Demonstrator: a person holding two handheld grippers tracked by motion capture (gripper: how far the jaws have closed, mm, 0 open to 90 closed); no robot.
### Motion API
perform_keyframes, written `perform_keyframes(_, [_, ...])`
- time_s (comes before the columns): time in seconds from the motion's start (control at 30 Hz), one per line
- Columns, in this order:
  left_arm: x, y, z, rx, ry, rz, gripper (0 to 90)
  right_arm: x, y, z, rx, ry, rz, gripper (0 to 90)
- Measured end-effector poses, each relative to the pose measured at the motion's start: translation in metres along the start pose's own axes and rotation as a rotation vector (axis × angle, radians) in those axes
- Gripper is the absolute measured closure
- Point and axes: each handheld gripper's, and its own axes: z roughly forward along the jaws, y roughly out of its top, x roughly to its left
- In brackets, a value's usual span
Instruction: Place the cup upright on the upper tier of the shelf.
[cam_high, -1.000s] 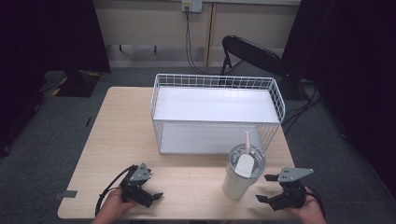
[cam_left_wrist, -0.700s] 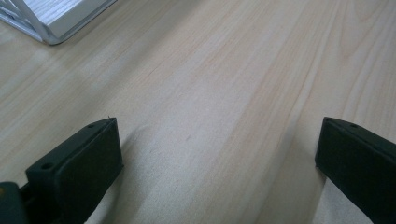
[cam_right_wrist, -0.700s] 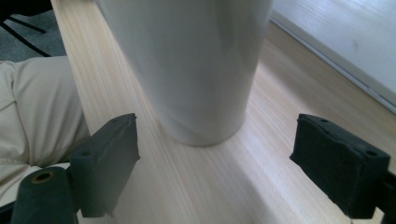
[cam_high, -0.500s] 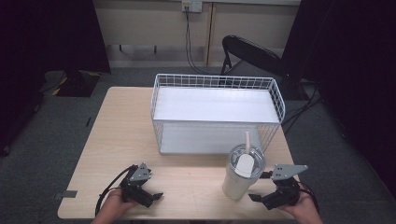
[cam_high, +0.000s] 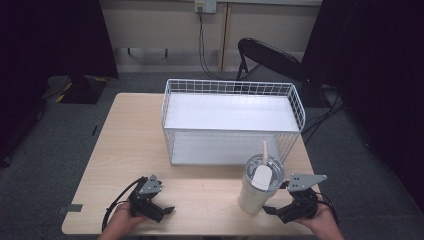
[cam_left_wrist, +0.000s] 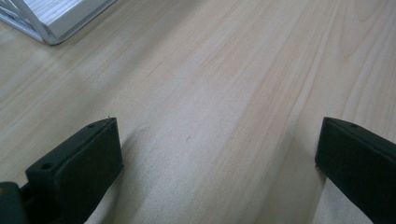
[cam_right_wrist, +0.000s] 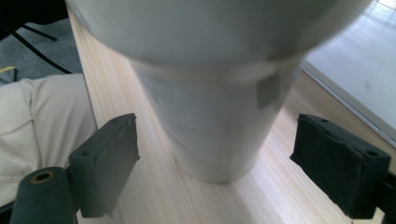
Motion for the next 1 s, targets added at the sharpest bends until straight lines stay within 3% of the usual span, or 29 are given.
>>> perform_keyframes(0.2, [0.000, 0.000, 0.000, 0.000, 0.000, 0.000, 0.0, 0.001, 0.005, 0.002, -0.015, 0.002, -0.006, 13.7])
perform_keyframes(0.77, [0.000, 0.000, 0.000, 0.000, 0.000, 0.000, 0.0, 0.001, 0.012, 0.001, -0.141, 0.009, 0.035, 12.7])
perform_keyframes(1.0, [0.000, 0.000, 0.000, 0.000, 0.000, 0.000, 0.0, 0.002, 0.011, 0.004, -0.167, -0.006, 0.013, 11.4])
